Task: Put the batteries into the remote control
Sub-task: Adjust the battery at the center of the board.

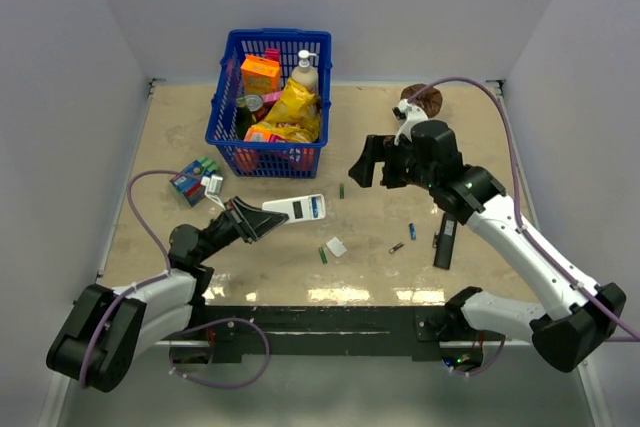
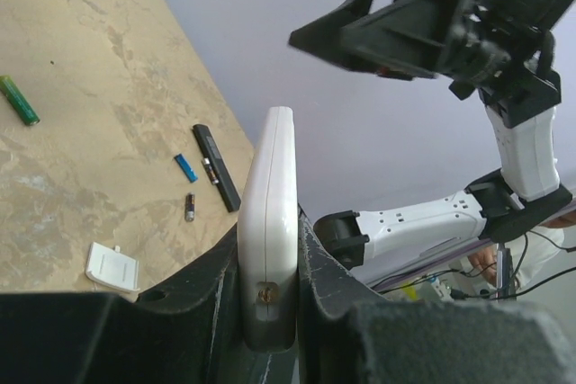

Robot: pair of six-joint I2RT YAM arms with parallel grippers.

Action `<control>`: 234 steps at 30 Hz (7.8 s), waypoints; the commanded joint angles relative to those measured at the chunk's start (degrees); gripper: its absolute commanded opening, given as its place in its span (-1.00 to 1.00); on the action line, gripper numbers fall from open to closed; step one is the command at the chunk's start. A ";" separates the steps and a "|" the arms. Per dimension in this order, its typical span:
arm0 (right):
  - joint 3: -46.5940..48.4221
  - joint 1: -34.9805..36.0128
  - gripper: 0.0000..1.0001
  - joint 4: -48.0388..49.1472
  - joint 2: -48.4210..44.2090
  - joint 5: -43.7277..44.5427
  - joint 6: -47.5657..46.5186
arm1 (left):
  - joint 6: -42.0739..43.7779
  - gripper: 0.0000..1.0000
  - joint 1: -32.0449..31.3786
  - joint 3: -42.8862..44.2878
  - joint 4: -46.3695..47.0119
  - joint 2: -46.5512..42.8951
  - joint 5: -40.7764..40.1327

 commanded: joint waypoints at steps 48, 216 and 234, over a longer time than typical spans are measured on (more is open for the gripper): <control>-20.41 -18.14 -0.11 7.51 23.07 -10.35 9.05 | 11.63 -1.00 0.00 0.15 -4.59 -7.74 -0.96; -13.02 -14.63 -0.41 -14.82 30.90 8.73 -7.74 | 31.06 -1.00 -3.96 12.54 -41.15 -22.33 0.89; -4.50 -11.20 -0.04 -18.86 34.40 11.54 -10.02 | 30.71 -1.00 -3.96 12.54 -41.15 -22.59 1.15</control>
